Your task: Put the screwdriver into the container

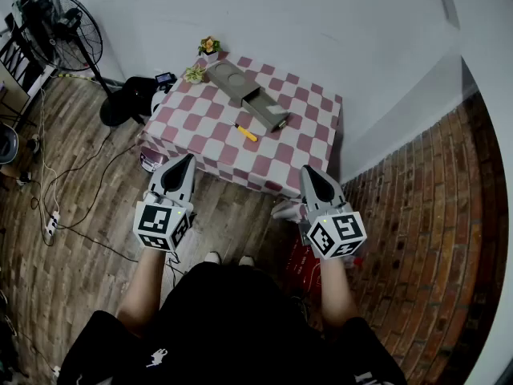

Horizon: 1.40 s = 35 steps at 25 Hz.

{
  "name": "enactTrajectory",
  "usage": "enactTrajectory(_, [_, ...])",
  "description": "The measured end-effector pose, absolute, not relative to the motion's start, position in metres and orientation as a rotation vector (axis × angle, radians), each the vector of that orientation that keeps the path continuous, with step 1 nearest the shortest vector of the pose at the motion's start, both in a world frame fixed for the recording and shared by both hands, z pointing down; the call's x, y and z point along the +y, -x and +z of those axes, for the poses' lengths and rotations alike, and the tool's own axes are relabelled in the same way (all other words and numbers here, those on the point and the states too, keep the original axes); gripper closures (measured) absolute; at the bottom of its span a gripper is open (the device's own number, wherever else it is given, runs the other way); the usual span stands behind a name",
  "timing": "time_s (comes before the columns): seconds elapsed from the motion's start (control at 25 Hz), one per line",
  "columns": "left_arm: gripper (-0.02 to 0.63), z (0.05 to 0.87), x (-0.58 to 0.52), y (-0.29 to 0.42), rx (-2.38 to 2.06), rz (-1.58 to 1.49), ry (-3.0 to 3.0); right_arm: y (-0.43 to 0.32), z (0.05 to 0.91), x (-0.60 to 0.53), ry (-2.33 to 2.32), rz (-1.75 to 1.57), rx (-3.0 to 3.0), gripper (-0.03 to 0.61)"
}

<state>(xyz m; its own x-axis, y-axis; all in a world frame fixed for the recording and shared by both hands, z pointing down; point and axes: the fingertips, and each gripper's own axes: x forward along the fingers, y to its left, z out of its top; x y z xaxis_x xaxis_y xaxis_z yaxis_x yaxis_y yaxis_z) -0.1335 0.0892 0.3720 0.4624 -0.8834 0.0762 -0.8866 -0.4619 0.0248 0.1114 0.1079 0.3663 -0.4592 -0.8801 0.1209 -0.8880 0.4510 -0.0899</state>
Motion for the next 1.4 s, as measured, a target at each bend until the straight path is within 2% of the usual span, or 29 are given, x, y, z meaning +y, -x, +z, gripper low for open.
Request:
enactTrajectory(0.84, [0.612,0.404,0.074,0.182,-1.429,0.107,-2.697,-0.045,0.39,0.099,-1.579,0.252,-2.576,0.577])
enactTrajectory(1.4, [0.612,0.432,-0.02,0.152,-1.457,0.151,-2.632,-0.065,0.429,-0.02,-1.422,0.327,-2.608,0.577])
